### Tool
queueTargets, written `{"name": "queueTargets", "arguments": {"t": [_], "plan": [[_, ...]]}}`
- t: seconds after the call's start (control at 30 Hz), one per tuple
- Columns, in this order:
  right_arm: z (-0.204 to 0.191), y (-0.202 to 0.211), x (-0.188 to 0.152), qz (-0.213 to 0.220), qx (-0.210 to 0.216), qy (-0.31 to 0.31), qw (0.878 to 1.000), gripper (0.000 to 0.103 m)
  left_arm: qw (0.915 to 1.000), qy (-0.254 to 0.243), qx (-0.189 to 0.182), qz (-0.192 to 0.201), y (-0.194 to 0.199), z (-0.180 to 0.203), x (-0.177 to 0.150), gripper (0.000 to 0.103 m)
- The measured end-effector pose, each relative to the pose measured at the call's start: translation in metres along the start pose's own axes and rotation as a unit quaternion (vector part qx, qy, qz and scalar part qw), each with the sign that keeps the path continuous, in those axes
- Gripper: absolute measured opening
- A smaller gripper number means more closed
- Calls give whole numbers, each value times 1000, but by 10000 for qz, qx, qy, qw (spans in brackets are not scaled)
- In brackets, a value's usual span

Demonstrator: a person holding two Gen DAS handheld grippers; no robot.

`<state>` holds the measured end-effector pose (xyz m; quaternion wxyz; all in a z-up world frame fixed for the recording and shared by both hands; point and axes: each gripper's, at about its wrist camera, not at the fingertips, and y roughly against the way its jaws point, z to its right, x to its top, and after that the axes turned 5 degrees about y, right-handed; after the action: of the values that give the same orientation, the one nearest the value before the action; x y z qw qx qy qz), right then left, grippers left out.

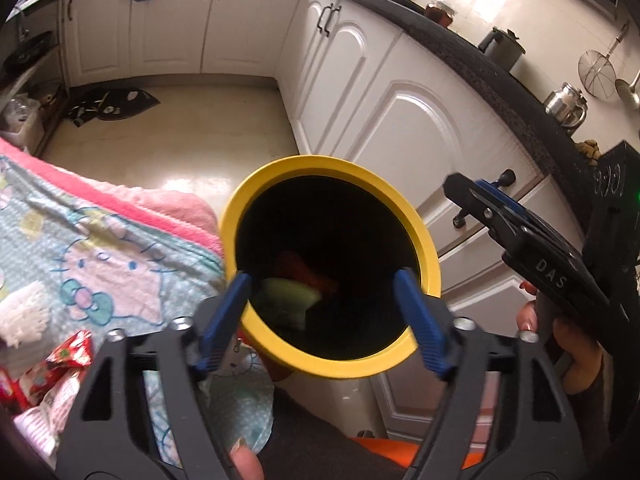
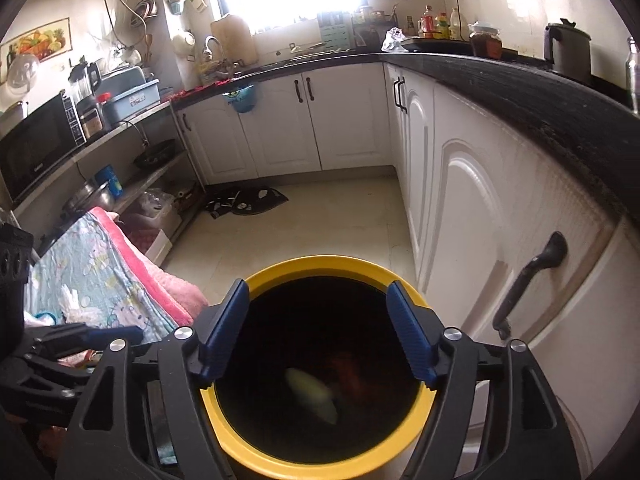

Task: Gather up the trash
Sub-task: 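Carry both items over the yellow bin and open both tools to drop them, then move both tools back over the trash on the bed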

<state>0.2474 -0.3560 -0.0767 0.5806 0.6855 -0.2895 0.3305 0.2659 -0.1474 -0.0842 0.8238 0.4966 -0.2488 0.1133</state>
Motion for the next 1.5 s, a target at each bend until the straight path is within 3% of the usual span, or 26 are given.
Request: {"name": "queueTargets", "arguments": {"t": [0.1, 0.37, 0.9, 1.5], "plan": [[-6, 11, -3, 90, -106, 12, 9999, 78, 9998, 13, 94, 165, 12, -4, -1, 92], [-24, 33, -5, 310, -164, 100, 9993, 83, 9963, 51, 521, 685, 52, -13, -3, 92], [-61, 70, 2, 764, -13, 402, 9963, 89, 9858, 277, 860, 1412, 128, -34, -22, 92], [-148, 84, -1, 808, 726, 1108, 9879, 91, 9688, 689, 1330, 1974, 195, -83, -58, 92]]}}
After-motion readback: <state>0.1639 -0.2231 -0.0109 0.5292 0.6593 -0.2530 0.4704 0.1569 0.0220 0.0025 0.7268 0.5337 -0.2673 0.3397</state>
